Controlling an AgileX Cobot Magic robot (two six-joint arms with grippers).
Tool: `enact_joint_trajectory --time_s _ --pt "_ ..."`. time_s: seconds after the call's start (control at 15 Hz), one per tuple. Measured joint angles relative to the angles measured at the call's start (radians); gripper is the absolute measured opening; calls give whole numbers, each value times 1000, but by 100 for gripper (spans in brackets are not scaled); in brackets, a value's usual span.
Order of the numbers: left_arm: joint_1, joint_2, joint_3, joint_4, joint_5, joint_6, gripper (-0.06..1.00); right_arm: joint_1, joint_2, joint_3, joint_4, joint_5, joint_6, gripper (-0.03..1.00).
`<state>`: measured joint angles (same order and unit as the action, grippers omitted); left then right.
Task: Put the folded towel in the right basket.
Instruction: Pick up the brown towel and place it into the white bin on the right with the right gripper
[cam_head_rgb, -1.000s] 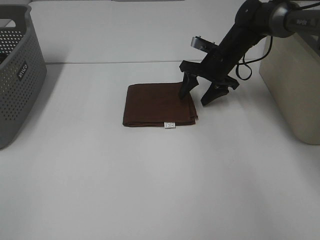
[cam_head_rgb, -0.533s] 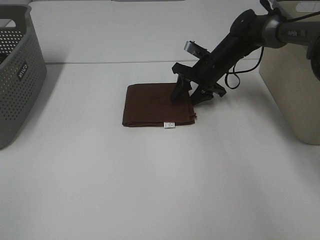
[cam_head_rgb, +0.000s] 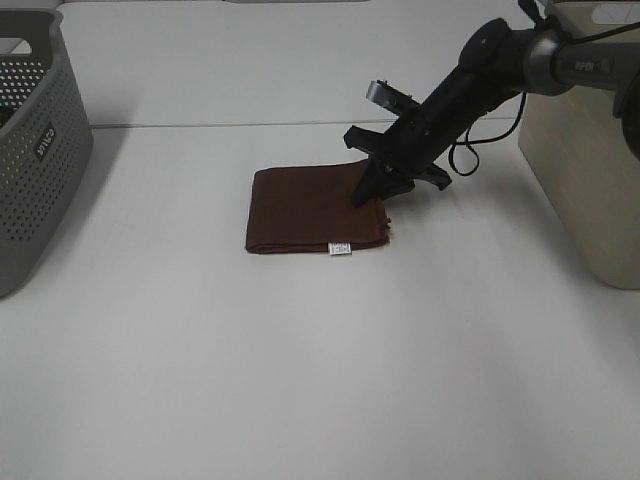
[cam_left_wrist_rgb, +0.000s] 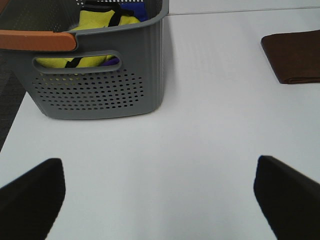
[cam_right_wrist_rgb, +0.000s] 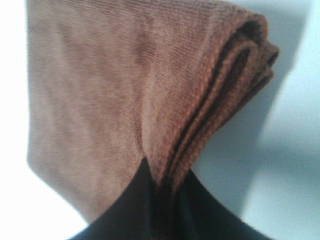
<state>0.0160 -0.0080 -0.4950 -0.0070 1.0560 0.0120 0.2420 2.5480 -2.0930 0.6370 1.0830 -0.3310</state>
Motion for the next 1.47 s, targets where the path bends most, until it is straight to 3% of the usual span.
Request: enact_joint_trajectory --time_s 0.53,0.87,1.07,1.47 --pt "0 0 0 0 0 0 97 4 -334 0 -77 11 -26 6" --pt "0 0 0 0 0 0 97 -25 -543 0 -274 48 0 6" --pt "0 0 0 0 0 0 97 -131 -634 0 -293 99 10 6" --pt "0 0 0 0 0 0 97 -425 -738 0 -301 138 37 6"
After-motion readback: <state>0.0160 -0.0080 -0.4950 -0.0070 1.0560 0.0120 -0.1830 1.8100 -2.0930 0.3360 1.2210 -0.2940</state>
